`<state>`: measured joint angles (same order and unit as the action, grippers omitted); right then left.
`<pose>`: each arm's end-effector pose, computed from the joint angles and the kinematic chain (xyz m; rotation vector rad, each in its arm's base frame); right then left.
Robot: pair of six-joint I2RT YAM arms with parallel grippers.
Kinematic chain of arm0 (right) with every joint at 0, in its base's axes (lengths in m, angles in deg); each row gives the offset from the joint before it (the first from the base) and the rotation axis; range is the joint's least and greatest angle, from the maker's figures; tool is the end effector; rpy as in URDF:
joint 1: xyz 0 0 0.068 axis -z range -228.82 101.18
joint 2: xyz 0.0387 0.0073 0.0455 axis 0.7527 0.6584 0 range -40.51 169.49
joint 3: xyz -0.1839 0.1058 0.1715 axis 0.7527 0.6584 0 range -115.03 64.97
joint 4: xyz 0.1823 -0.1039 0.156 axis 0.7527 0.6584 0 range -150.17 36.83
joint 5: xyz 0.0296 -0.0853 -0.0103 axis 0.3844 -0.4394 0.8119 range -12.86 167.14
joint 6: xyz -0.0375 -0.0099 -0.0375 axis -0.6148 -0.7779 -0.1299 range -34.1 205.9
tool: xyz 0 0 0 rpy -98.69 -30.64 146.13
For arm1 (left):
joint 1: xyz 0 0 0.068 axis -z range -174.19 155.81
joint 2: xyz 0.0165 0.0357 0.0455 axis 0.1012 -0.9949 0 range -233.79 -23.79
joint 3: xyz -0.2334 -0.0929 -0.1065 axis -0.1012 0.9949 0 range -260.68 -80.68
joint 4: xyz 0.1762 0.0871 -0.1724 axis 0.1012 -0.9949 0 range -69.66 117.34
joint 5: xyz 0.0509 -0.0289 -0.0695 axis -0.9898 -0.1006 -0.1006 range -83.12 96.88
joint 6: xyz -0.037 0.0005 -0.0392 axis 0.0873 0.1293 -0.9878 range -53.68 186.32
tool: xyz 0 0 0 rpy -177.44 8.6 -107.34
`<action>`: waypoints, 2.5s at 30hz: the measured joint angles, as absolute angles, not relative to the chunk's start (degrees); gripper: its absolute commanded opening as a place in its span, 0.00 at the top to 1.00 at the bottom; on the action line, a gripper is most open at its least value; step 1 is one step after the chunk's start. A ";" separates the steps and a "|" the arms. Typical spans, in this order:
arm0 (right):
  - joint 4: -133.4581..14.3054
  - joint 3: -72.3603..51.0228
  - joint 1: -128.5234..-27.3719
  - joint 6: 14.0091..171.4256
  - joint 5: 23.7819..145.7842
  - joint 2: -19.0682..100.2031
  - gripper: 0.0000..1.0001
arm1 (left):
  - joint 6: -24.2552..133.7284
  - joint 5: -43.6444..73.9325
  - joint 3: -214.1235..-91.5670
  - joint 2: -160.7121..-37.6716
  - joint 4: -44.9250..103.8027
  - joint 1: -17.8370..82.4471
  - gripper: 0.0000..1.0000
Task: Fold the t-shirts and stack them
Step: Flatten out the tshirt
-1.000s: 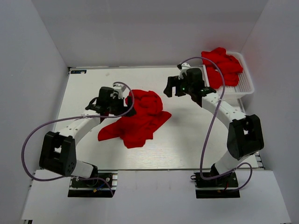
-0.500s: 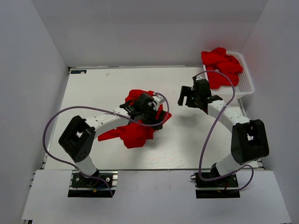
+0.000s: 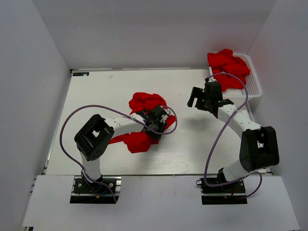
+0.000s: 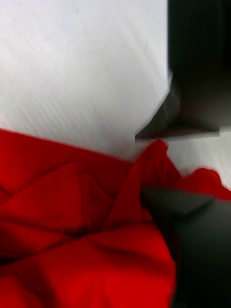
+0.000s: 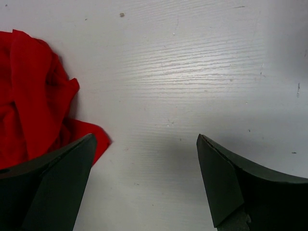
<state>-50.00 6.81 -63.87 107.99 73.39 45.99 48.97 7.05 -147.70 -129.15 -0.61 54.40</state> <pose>0.3228 0.0844 0.2452 0.1740 2.2492 0.2765 0.2402 -0.2726 0.1630 0.7491 2.6753 -0.3207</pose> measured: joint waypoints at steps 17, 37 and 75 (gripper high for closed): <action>-53.47 6.12 -68.42 101.63 79.67 50.20 0.11 | 45.89 -6.50 -141.78 -115.62 0.94 53.86 1.00; -52.62 1.83 -80.17 97.34 75.01 64.28 0.15 | 42.07 -32.75 -144.05 -104.45 -4.04 53.07 1.00; -67.13 -5.32 -65.46 90.83 46.90 34.25 1.00 | 74.17 -53.80 -153.71 -93.54 28.59 45.62 1.00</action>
<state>-67.13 -5.32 -65.46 90.83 46.90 34.25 74.17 -53.80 -153.71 -93.54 28.59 45.62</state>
